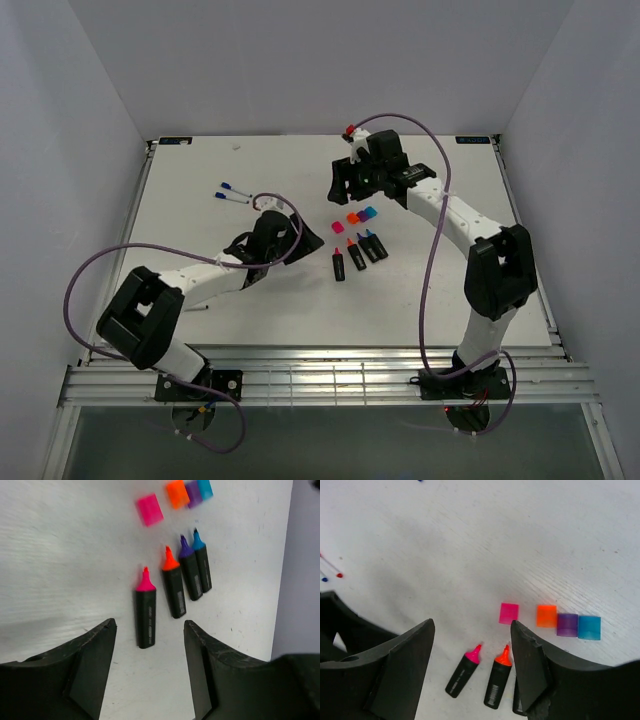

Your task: Open the pen caps

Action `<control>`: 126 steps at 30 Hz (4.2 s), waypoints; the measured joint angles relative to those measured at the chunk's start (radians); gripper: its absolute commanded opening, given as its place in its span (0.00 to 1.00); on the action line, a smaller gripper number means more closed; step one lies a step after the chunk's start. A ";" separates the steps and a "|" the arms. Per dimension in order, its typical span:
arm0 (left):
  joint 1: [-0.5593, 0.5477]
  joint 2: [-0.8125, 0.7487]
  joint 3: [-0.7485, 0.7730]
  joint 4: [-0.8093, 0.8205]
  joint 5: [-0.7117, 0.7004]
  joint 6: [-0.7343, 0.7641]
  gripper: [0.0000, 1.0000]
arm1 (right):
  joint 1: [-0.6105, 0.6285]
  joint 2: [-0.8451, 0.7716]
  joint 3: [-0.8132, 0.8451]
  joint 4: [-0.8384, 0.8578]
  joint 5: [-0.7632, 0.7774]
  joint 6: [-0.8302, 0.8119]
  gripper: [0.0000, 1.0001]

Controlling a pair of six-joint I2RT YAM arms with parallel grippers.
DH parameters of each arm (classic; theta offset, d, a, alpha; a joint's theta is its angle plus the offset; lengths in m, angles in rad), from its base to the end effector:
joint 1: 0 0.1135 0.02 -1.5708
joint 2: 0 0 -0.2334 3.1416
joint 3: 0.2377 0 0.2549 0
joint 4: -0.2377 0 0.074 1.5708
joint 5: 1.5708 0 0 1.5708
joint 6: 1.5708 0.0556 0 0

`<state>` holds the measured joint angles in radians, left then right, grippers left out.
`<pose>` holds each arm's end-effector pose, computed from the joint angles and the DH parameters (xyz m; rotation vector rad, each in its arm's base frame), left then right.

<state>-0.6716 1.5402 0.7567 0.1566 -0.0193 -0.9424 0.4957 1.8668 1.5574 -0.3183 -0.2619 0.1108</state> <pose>0.2634 -0.2080 0.1384 -0.3273 2.3172 -0.8471 0.3852 0.2247 0.2435 -0.5759 2.1694 0.6225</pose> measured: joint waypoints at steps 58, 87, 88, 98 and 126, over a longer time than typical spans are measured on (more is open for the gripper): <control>0.645 0.762 1.130 -0.649 -0.188 0.236 0.47 | 0.137 -0.319 -0.459 0.143 0.240 0.068 0.99; 0.657 0.876 1.255 -0.706 -0.202 0.219 0.46 | 0.126 -0.319 -0.478 0.172 0.240 0.064 1.00; 0.657 0.876 1.255 -0.707 -0.203 0.220 0.45 | 0.126 -0.319 -0.481 0.175 0.240 0.064 1.00; 0.657 0.877 1.255 -0.723 -0.207 0.229 0.17 | 0.120 -0.320 -0.499 0.198 0.240 0.064 1.00; 0.380 0.267 0.626 -0.397 -0.064 0.244 0.00 | 0.118 -0.275 -0.466 0.229 -0.011 0.093 0.90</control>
<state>-0.2916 1.8076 1.3823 -0.2409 -0.0830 -0.6983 0.6136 1.5921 1.0912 -0.0891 -0.2733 0.2039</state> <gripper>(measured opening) 0.251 0.900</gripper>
